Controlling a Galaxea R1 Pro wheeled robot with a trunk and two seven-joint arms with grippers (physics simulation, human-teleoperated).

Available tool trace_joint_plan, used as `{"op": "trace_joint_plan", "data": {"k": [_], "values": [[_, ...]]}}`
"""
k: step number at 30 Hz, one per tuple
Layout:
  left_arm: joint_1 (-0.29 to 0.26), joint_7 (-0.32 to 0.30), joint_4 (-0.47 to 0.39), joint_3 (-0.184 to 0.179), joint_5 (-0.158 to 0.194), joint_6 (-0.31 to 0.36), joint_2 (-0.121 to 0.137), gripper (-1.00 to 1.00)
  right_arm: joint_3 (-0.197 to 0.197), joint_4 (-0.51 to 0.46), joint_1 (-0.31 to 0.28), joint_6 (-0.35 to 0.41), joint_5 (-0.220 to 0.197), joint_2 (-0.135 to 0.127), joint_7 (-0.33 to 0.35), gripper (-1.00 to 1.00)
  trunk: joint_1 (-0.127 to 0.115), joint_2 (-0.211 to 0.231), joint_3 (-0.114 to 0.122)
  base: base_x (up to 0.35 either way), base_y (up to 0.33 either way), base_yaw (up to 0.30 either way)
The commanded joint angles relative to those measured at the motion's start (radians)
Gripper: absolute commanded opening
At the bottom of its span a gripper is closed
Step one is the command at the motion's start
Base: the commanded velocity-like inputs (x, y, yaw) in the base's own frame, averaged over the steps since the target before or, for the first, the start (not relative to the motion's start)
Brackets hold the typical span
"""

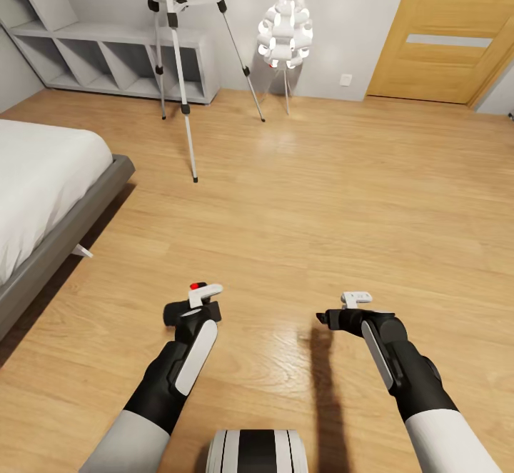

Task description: Attach the digital camera to the camera tripod in the bedroom.

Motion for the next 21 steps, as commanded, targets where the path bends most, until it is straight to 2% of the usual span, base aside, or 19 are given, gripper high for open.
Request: {"op": "trace_joint_plan", "data": {"k": [1,9,10,15,21], "values": [[0.0,0.006,-0.002,-0.001,0.013,0.004,0.0,-1.0,0.001,-0.002,0.0,0.004,-0.007,-0.001,-0.002,1.0,0.0,0.0,-0.001,0.0,0.0,0.0],[0.0,0.004,-0.01,-0.017,0.075,0.003,0.0,-1.0,0.001,-0.005,0.0,0.004,-0.007,0.0,-0.002,1.0,0.0,0.0,-0.001,0.0,0.0,0.0],[-0.001,0.004,-0.011,-0.06,0.099,0.003,0.0,-1.0,0.002,-0.005,0.0,0.004,-0.007,0.0,-0.002,1.0,0.0,0.0,-0.001,0.0,0.0,0.0],[-0.001,0.004,-0.014,-0.113,0.105,0.003,0.0,-1.0,0.003,-0.005,0.0,0.004,-0.007,0.001,-0.002,1.0,0.0,0.0,-0.001,0.0,0.0,0.0],[-0.001,0.001,-0.016,-0.141,0.108,0.003,0.0,-1.0,0.003,-0.005,0.0,0.004,-0.007,0.002,-0.002,1.0,-0.001,0.0,0.003,0.0,0.0,0.0]]}}
